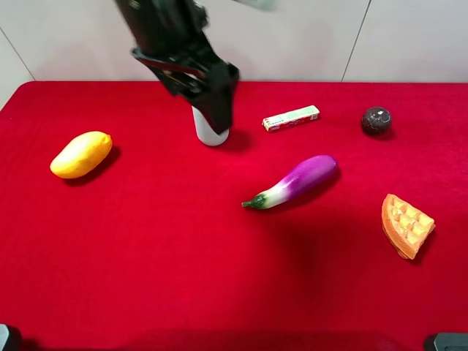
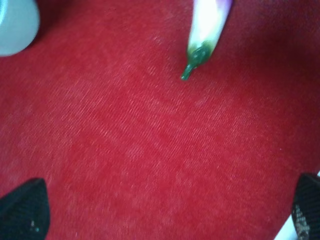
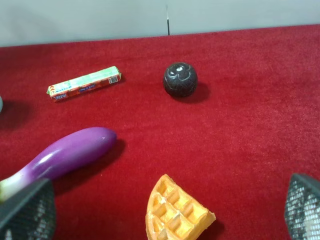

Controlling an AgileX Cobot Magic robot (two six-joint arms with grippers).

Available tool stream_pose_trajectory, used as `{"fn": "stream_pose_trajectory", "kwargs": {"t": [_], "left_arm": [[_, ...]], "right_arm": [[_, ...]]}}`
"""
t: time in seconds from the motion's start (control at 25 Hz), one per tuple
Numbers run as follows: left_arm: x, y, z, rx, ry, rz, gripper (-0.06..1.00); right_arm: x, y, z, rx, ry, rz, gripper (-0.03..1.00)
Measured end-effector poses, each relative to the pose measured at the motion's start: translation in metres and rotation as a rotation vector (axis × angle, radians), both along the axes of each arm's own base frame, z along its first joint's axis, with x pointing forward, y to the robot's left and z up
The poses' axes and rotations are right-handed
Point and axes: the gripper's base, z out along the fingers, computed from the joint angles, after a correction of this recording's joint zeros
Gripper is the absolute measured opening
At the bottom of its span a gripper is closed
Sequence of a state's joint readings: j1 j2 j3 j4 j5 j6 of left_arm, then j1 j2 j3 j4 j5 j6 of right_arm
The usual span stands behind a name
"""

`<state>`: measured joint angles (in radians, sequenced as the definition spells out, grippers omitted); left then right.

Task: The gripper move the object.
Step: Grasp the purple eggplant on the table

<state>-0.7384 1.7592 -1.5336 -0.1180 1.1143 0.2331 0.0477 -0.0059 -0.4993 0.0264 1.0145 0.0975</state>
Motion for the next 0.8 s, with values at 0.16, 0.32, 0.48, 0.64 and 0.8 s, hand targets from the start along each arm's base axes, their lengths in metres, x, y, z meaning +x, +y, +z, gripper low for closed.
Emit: {"fn": "stream_pose_trajectory", "kwargs": {"t": [0.16,0.32,0.48,0.64,0.8], "left_arm": [[0.0,-0.029,-0.018,0.025,0.02,-0.057,0.96],[-0.001,-0.054,-0.038,0.051,0.045,-0.103,0.96],[-0.001,-0.072,-0.059,0.077,0.067,-0.133,0.96],[0.001,-0.088,-0.08,0.106,0.055,-0.161,0.96],[0.007,-0.105,-0.097,0.107,0.03,-0.18,0.96]], "right_arm": [[0.0,0.0,0.0,0.0,0.0,0.0,0.69],[0.0,0.0,0.0,0.0,0.0,0.0,0.69],[0.0,0.0,0.0,0.0,0.0,0.0,0.69],[0.0,0.0,0.0,0.0,0.0,0.0,0.69],[0.0,0.0,0.0,0.0,0.0,0.0,0.69]]}}
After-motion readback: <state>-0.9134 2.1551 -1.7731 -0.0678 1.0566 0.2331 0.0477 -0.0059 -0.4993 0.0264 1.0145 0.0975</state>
